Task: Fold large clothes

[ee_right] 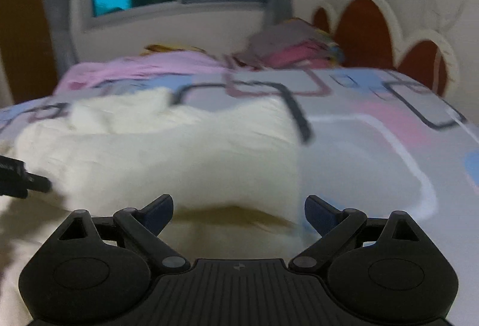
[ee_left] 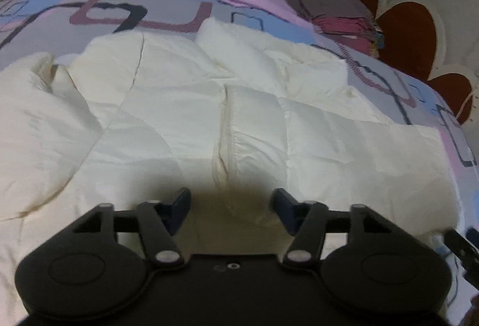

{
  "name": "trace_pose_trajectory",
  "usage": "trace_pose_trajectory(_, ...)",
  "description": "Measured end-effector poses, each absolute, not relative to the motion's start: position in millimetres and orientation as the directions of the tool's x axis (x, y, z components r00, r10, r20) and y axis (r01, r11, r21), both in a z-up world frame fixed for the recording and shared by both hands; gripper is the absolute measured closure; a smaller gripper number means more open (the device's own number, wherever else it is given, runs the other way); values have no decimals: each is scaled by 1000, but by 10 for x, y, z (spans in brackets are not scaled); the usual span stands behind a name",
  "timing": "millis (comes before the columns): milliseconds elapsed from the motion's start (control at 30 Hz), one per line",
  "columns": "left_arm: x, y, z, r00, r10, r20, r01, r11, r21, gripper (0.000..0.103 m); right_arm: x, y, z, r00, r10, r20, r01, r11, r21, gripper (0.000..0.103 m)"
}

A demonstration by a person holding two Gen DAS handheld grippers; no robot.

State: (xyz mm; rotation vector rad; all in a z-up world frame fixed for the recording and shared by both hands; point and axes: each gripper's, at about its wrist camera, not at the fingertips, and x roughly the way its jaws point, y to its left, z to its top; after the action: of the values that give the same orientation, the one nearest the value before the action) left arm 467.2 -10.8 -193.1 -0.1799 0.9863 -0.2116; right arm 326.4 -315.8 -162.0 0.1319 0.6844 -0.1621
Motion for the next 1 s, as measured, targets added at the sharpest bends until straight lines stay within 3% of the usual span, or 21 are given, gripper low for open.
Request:
trace_pose_trajectory(67,4692,-120,-1974,553,-270,-788,98,961,-260,55,3219,-3311,-1670,752,-112,-649,212,974,78,13)
trace_pose_trajectory(100,4691,-132,-1974,561,-281,-779,105,957,-269,67,3218,-3376,-1699,744,-103,-660,213,973,88,31)
trace_pose_trajectory(133,4693,-146,-1985,565,-285,-775,112,956,-270,72,3246,-3423,-1746,728,-93,-679,216,971,98,39)
trace_pose_trajectory(300,4661,-147,-1870,590,-289,-754,112,954,-278,91,3350,-3514,-1916,703,-87,-705,228,968,107,43)
trace_pose_trajectory(367,4621,-72,-1730,625,-289,-726,99,951,-293,92,3426,-3498,-1958,701,-75,-709,219,969,114,43)
trace_pose_trajectory(400,4599,-19,-1653,640,-291,-711,93,948,-304,92,3469,-3477,-1973,702,-70,-709,216,969,119,48)
trace_pose_trajectory(433,4569,35,-1592,653,-289,-700,88,947,-309,93,3507,-3469,-1979,701,-57,-711,208,970,127,56)
trace_pose_trajectory(467,4534,103,-1523,669,-282,-687,81,947,-310,93,3558,-3452,-1985,698,-44,-715,202,970,137,73)
trace_pose_trajectory(500,4510,157,-1482,682,-273,-679,77,949,-304,93,3592,-3433,-1982,698,-37,-715,200,969,145,78)
trace_pose_trajectory(633,4450,417,-1470,699,-210,-684,20,961,-275,94,3626,-3305,-1896,718,-23,-695,159,979,132,78)
trace_pose_trajectory(700,4455,480,-1561,685,-183,-705,-4,967,-255,94,3609,-3260,-1864,726,-34,-686,157,981,118,91)
trace_pose_trajectory(800,4456,511,-1802,641,-171,-748,-30,969,-247,94,3630,-3319,-2064,667,-47,-744,199,973,117,91)
trace_pose_trajectory(1000,4463,483,-1930,616,-133,-776,-17,983,-182,94,3520,-3441,-1957,649,12,-760,170,972,160,90)
